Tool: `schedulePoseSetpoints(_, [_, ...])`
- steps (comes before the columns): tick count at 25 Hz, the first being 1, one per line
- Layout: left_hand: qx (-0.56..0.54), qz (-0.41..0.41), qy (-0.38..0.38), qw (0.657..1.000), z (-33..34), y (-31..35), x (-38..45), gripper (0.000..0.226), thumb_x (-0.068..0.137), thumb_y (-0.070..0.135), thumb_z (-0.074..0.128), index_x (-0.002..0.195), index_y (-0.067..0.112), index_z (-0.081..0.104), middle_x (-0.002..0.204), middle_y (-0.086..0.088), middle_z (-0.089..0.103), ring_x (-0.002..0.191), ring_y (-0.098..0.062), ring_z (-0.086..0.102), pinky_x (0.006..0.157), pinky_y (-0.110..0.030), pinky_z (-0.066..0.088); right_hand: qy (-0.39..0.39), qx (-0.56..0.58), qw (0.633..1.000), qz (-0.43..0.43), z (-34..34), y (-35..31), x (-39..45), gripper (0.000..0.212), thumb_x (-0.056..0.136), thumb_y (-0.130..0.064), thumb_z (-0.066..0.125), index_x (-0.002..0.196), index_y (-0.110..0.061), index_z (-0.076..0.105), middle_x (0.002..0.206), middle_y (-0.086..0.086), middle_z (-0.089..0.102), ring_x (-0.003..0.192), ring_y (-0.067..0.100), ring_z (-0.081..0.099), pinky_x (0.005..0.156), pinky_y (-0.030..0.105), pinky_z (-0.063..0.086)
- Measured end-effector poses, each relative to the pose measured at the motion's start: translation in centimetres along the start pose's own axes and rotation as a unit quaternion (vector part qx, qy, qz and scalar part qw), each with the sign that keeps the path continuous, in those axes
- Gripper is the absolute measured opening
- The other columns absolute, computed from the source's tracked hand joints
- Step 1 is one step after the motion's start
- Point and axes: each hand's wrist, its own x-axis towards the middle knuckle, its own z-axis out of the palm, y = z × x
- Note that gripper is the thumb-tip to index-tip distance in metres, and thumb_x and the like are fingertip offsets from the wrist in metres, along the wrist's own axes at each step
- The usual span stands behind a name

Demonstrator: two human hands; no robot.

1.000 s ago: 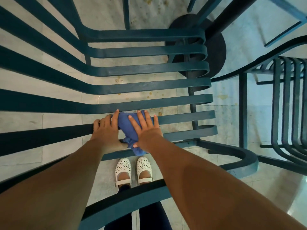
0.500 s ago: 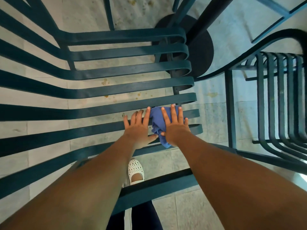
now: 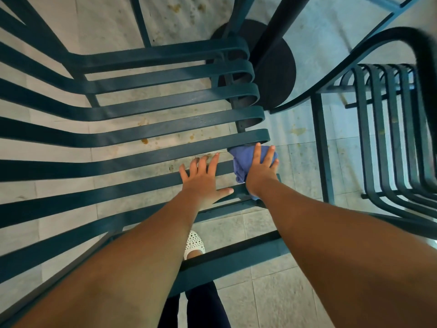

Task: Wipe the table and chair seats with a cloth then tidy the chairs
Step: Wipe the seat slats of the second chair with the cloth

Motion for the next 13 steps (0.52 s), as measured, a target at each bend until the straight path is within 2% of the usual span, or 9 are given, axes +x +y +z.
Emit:
schedulePoseSetpoints(2, [-0.005, 0.000, -0.006, 1.000, -0.1, 0.0, 0.1, 0.096, 0.080, 0.073, 0.043, 0.148, 0.030, -0.010, 0.156, -0.004, 0.002, 0.143, -0.031, 0.002, 0.111, -0.057, 0.000, -0.019, 0.046, 0.999, 0.022, -0.7, 0.3, -0.1, 0.102, 0.088, -0.010, 0.060, 0.145, -0.014, -0.025, 0.151, 0.019, -0.028, 0.142, 0.040, -0.006, 0.114, 0.043, 0.022])
schedulePoseSetpoints(4, [-0.005, -0.003, -0.018, 1.000, -0.3, 0.1, 0.1, 0.095, 0.080, 0.072, 0.044, 0.148, 0.031, -0.008, 0.156, -0.004, 0.003, 0.143, -0.031, 0.002, 0.111, -0.057, -0.001, -0.005, 0.101, 0.994, 0.029, -1.0, -0.1, -0.4, 0.089, 0.092, -0.016, 0.051, 0.147, -0.013, -0.019, 0.154, 0.021, -0.016, 0.141, 0.044, 0.002, 0.112, 0.051, 0.024])
schedulePoseSetpoints(6, [-0.005, -0.010, -0.030, 0.999, -0.7, 0.1, -0.1, 0.093, 0.082, 0.068, 0.047, 0.149, 0.032, -0.006, 0.156, -0.005, 0.004, 0.143, -0.032, 0.003, 0.111, -0.056, 0.000, -0.004, 0.087, 0.995, 0.053, -1.4, -1.0, -0.7, 0.087, 0.095, -0.022, 0.047, 0.146, -0.008, -0.022, 0.153, 0.023, -0.016, 0.140, 0.047, -0.002, 0.111, 0.053, 0.026])
schedulePoseSetpoints(8, [-0.019, -0.015, -0.031, 0.999, -1.4, 0.3, -0.5, 0.086, 0.085, 0.062, 0.049, 0.149, 0.033, 0.000, 0.156, -0.007, 0.007, 0.142, -0.034, 0.007, 0.113, -0.055, 0.005, -0.021, 0.082, 0.994, 0.071, -2.2, -1.4, -1.5, 0.089, 0.095, -0.021, 0.049, 0.144, -0.004, -0.023, 0.153, 0.025, -0.014, 0.140, 0.047, -0.003, 0.108, 0.048, 0.029])
schedulePoseSetpoints(11, [-0.102, -0.035, 0.003, 0.994, -2.9, 0.8, -2.0, 0.073, 0.088, 0.055, 0.051, 0.148, 0.036, 0.012, 0.154, -0.006, 0.013, 0.137, -0.037, 0.018, 0.112, -0.053, 0.018, -0.013, 0.187, 0.982, 0.027, -3.8, -1.3, -3.9, 0.078, 0.094, -0.019, 0.052, 0.150, -0.014, -0.001, 0.147, 0.028, 0.018, 0.133, 0.042, 0.029, 0.104, 0.042, 0.036])
schedulePoseSetpoints(13, [-0.150, -0.057, 0.032, 0.987, -4.3, 1.4, -3.8, 0.064, 0.091, 0.051, 0.048, 0.147, 0.036, 0.019, 0.153, -0.005, 0.015, 0.136, -0.038, 0.020, 0.109, -0.053, 0.023, 0.015, 0.319, 0.947, -0.016, -4.5, -1.2, -6.6, 0.069, 0.093, -0.016, 0.052, 0.149, -0.021, 0.012, 0.137, 0.024, 0.033, 0.120, 0.039, 0.045, 0.093, 0.037, 0.042])
